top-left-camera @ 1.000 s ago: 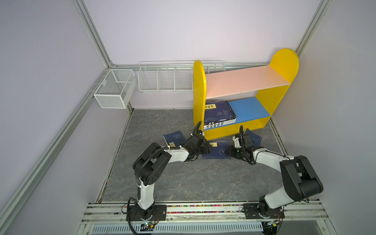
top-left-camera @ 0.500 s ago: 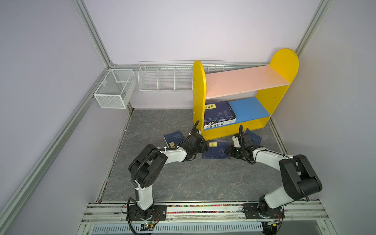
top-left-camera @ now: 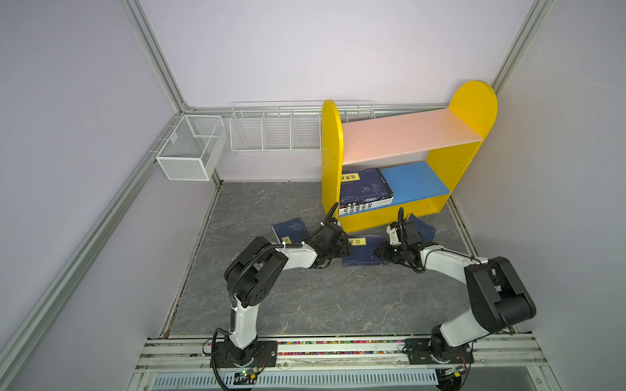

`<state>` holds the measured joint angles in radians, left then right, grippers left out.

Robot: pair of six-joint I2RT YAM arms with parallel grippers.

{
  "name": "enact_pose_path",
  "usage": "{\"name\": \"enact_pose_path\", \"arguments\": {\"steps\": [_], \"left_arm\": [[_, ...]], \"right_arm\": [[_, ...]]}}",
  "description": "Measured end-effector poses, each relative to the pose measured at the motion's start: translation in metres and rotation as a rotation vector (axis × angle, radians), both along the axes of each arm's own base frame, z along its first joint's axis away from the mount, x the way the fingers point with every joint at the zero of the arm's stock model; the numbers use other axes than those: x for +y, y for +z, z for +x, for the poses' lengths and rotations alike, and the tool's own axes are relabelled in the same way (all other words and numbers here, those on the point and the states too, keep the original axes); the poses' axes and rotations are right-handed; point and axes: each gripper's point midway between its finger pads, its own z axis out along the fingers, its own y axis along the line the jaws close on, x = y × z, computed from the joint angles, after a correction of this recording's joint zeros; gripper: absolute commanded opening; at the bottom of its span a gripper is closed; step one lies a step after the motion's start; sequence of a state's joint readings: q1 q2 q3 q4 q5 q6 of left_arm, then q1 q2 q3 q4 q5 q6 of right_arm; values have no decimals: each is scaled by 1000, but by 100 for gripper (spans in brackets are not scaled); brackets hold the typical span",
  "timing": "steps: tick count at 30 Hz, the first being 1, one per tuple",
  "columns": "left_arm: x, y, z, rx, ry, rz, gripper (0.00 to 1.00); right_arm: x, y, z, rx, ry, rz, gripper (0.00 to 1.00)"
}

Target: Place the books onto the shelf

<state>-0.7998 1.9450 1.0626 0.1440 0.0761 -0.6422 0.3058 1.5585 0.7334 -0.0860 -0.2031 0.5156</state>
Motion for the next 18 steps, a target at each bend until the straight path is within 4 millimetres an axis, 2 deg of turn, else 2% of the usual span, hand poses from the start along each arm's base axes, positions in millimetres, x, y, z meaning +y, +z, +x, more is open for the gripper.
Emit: {"name": "enact_pose_path", "arguments": {"steps": [7,12,18], "left_arm": [[-7,10,0,-18,-10,-35,24],[-14,25,2,-51,-16,-79,22],[-17,29,3,-58,-15,-99,21]], "right_arm": [[1,0,0,1,4,7,40],[4,1,-2,5,15,22,40],[6,-1,-1,7,21,31,40]]}}
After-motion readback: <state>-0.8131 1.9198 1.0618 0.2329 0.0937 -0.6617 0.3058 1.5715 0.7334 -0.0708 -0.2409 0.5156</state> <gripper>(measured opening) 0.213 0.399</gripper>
